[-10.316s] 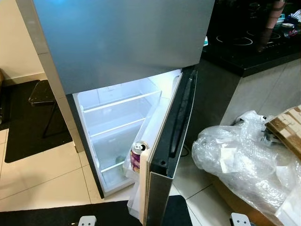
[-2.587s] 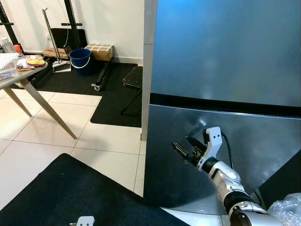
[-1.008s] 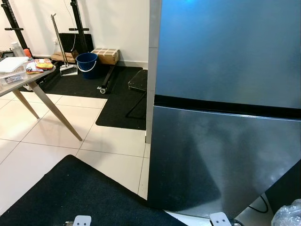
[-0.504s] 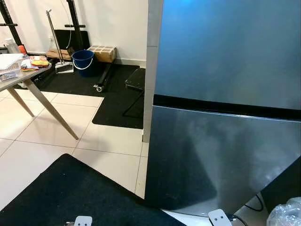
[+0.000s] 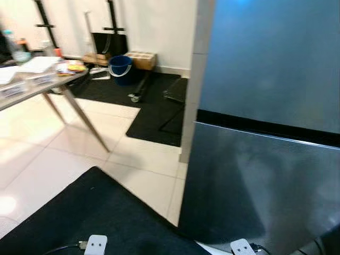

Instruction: Restocking fridge

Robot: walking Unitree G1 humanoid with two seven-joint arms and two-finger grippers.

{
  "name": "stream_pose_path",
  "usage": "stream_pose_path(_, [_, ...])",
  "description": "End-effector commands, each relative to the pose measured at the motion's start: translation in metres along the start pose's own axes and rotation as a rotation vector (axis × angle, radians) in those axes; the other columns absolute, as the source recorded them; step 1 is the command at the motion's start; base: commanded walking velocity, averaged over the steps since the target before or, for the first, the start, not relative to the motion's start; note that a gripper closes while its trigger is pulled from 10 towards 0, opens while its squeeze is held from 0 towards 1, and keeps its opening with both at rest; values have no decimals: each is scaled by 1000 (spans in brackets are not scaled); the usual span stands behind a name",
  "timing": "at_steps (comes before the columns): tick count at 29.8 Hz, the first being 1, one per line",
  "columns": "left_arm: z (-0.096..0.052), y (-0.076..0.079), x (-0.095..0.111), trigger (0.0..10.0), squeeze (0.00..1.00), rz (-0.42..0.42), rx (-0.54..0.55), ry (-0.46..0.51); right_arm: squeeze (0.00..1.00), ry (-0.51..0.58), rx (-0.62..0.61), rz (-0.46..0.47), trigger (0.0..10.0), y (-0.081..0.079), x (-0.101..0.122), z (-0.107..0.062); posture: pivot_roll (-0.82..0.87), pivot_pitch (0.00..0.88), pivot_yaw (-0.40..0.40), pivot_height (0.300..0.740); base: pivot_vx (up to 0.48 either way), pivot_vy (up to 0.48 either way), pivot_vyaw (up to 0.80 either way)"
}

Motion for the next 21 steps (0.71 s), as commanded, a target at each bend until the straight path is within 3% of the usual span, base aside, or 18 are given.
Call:
stream_pose_path(1, [-1, 0, -8, 10000, 0, 9, -2, -30, 0, -12, 2, 7, 10000, -1, -2, 0, -66, 0, -15, 740, 0, 0, 763])
stream_pose_path(9, [-2, 6, -16, 10000, 0, -13, -8, -44, 0, -36, -9, 22, 10000, 2, -11, -2, -72, 0, -19, 740, 0, 0, 763])
stream_pose_path(21, [0, 2, -5, 10000, 0, -27, -2, -17, 0, -25, -12, 26, 10000, 3, -6, -1, -65, 0, -8, 740, 0, 0, 763])
Point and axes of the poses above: a point about 5 cm out from each wrist's last joint towards the gripper, its own z axis pointing out of the wrist towards the gripper, its own x axis along the axis of the wrist's last joint, y = z × x, the point moved 2 cm from there along z, pointing out of the wrist towards the gripper, and after that the axes turned 6 degrees about -z, right-handed, at the moved point
